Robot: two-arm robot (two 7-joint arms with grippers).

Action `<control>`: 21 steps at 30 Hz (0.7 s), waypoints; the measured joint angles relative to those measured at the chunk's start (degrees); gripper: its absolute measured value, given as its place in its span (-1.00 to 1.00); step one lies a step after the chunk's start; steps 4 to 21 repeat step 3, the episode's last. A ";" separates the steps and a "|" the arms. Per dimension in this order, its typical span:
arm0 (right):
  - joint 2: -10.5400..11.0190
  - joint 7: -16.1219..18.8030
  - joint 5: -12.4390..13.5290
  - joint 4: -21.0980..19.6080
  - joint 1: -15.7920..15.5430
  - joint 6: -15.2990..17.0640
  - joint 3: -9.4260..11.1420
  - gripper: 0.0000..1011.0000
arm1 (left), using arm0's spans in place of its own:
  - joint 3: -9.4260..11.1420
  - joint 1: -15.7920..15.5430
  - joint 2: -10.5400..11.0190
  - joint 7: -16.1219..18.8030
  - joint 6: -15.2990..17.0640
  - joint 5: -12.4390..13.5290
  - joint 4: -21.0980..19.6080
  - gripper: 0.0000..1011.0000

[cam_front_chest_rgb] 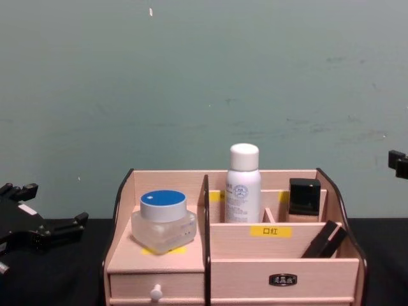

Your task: Pick up the facial cleanser and watermelon frost from the table and place them into the tiered storage box.

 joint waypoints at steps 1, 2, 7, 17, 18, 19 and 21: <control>0.01 0.00 0.00 -0.01 0.00 -0.01 0.00 0.98 | 0.00 0.00 0.00 0.00 0.00 0.00 0.00 0.98; 0.01 0.00 0.00 -0.01 0.00 -0.01 0.00 0.98 | 0.00 0.00 0.00 0.00 0.00 0.00 0.00 0.98; 0.01 0.00 0.00 -0.01 0.00 -0.01 0.00 0.98 | 0.00 0.00 0.00 0.00 0.00 0.00 0.00 0.98; 0.01 0.00 0.00 -0.01 0.00 -0.01 0.00 0.98 | 0.00 0.00 0.00 0.00 0.00 0.00 0.00 0.98; 0.01 0.00 0.00 -0.01 0.00 -0.01 0.00 0.98 | 0.00 0.00 0.00 0.00 0.00 0.00 0.00 0.98; 0.01 0.00 0.00 -0.01 0.00 -0.01 0.00 0.98 | 0.00 0.00 0.00 0.00 0.00 0.00 0.00 0.98; 0.01 0.00 0.00 -0.01 0.00 -0.01 0.00 0.98 | 0.00 0.00 0.00 0.00 0.00 0.00 0.00 0.98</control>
